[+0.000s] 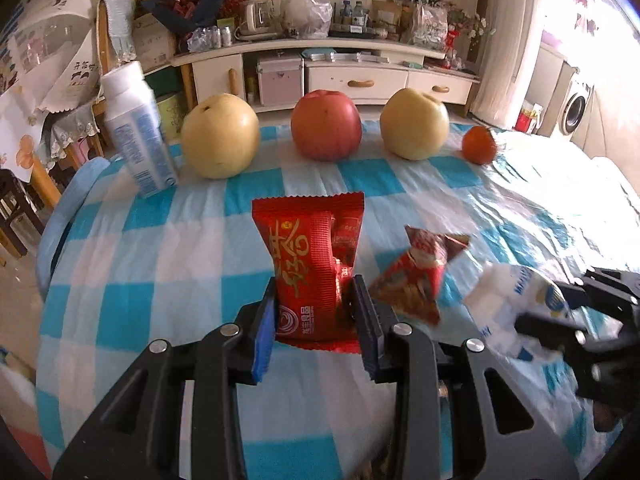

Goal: Collect trash
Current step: 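Grasp the white MAGIC yogurt bottle with the right tool while the left tool holds the candy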

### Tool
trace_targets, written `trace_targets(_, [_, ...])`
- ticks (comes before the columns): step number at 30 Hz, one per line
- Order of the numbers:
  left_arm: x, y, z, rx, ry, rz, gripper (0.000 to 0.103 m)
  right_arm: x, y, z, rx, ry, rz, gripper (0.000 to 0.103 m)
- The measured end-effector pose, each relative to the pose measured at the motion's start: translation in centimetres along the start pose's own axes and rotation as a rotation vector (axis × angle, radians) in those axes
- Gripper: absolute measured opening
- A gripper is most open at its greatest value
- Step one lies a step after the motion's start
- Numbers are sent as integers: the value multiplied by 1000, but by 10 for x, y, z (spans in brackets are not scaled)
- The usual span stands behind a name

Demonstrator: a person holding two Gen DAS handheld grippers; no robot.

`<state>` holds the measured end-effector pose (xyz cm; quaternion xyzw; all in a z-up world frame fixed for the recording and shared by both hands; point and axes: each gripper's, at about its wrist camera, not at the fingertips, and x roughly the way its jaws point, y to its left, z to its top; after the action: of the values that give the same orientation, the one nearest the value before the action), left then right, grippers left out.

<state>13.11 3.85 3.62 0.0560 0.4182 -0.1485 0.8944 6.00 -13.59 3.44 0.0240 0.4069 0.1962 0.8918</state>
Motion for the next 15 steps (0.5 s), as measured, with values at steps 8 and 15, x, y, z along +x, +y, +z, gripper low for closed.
trace_targets(8, [-52,3,-36,-35,-60,-44,37,-20,8,-10,32,-28,27,33])
trace_targets(15, [-86,19,-70,-109,-106,-22,37,-23,24,-19,28,-27,-1,31])
